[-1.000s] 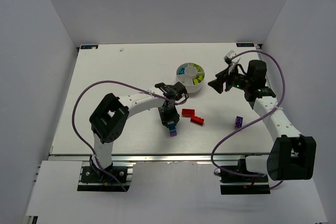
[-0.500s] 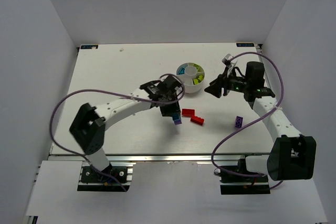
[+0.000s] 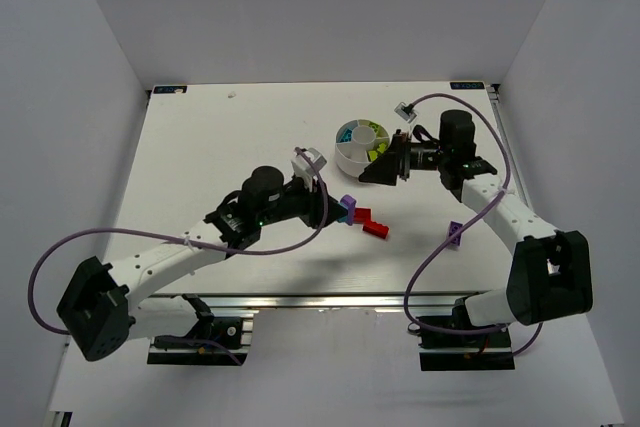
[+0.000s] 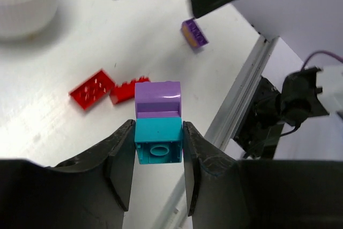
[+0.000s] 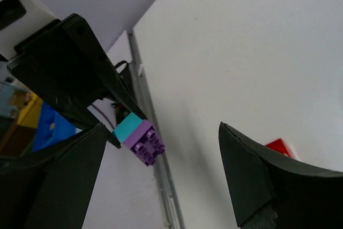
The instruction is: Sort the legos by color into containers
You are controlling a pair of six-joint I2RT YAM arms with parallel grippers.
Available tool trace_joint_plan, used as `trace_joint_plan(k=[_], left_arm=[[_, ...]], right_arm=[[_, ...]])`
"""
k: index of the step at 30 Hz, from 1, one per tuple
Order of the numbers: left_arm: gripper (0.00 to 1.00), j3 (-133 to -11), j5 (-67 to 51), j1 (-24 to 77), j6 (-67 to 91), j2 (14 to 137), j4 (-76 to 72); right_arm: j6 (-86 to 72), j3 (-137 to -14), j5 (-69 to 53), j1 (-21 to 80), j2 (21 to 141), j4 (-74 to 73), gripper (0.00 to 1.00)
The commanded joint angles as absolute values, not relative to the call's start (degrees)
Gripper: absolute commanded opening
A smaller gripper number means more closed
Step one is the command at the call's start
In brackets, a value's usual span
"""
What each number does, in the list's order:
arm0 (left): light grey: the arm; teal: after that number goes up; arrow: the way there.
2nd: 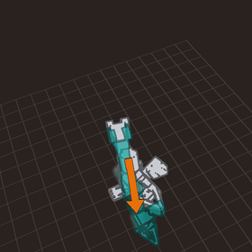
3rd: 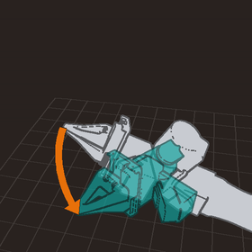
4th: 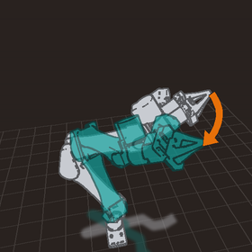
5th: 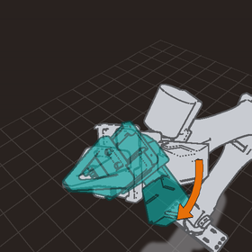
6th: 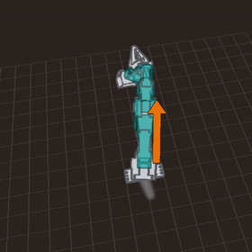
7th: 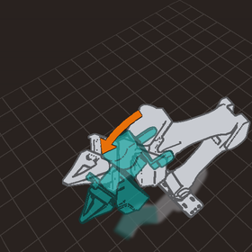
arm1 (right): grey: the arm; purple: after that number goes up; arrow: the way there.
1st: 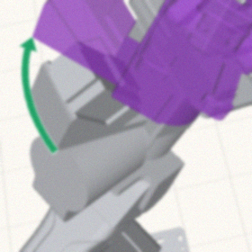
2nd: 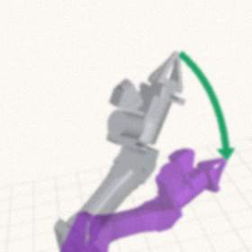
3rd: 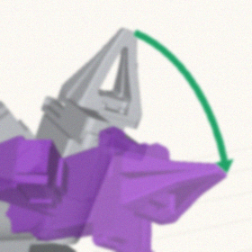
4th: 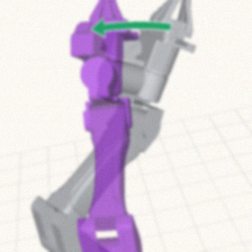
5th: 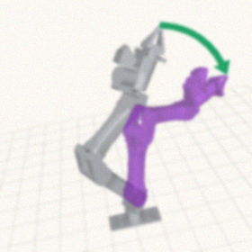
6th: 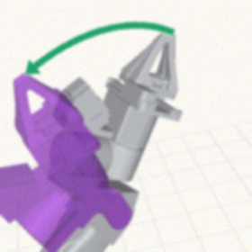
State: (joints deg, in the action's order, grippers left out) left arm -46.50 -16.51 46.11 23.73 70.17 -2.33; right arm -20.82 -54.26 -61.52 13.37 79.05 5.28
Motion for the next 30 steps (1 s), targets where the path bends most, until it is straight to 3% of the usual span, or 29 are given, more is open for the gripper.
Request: trace_joint_plan(k=[1,8,11,12,16,22,25,26,27,30], left_arm=[[0.0,-41.93,-23.02,45.88,11.17,65.05,-18.97],[0.0,-38.41,-26.71,44.74,14.23,64.25,-28.46],[0.0,-37.62,-28.64,44.82,16.61,64.95,-32.95],[0.0,-37.44,-29.17,44.74,17.31,65.21,-34.26],[0.0,-37.97,-30.76,44.74,18.1,66.27,-34.89],[0.0,-38.58,-31.11,44.74,17.84,66.62,-33.66],[0.0,-38.41,-30.15,44.65,17.32,66.27,-32.96],[0.0,-38.32,-29.71,44.65,17.05,66.1,-32.61],[0.0,-38.23,-29.01,44.65,16.79,65.83,-32.43],[0.0,-38.14,-28.21,44.65,16.09,65.39,-31.64]], right_arm=[[-29.61,-56.95,-67.67,15.29,79.98,14.32,0.89],[-26.91,-53.09,-81.1,16.08,80.25,28.62,0.89],[-17.62,-51.68,-87.35,16.17,79.28,28.67,0.89],[-7.31,-52.03,-89.28,16.26,79.02,25.78,0.89],[24.34,-60.79,-90.61,16.35,80.41,-3.02,0.89],[55.1,-73.27,-89.3,18.1,86.13,-35.98,0.89],[68.77,-77.94,-88.07,19.68,89.81,-56.98,0.89],[79.87,-80.92,-87.81,19.95,91.04,-69.4,0.89],[86.24,-82.43,-87.63,20.56,93.49,-74.91,0.89],[85.42,-81.48,-87.89,20.92,93.17,-75.06,0.86]])
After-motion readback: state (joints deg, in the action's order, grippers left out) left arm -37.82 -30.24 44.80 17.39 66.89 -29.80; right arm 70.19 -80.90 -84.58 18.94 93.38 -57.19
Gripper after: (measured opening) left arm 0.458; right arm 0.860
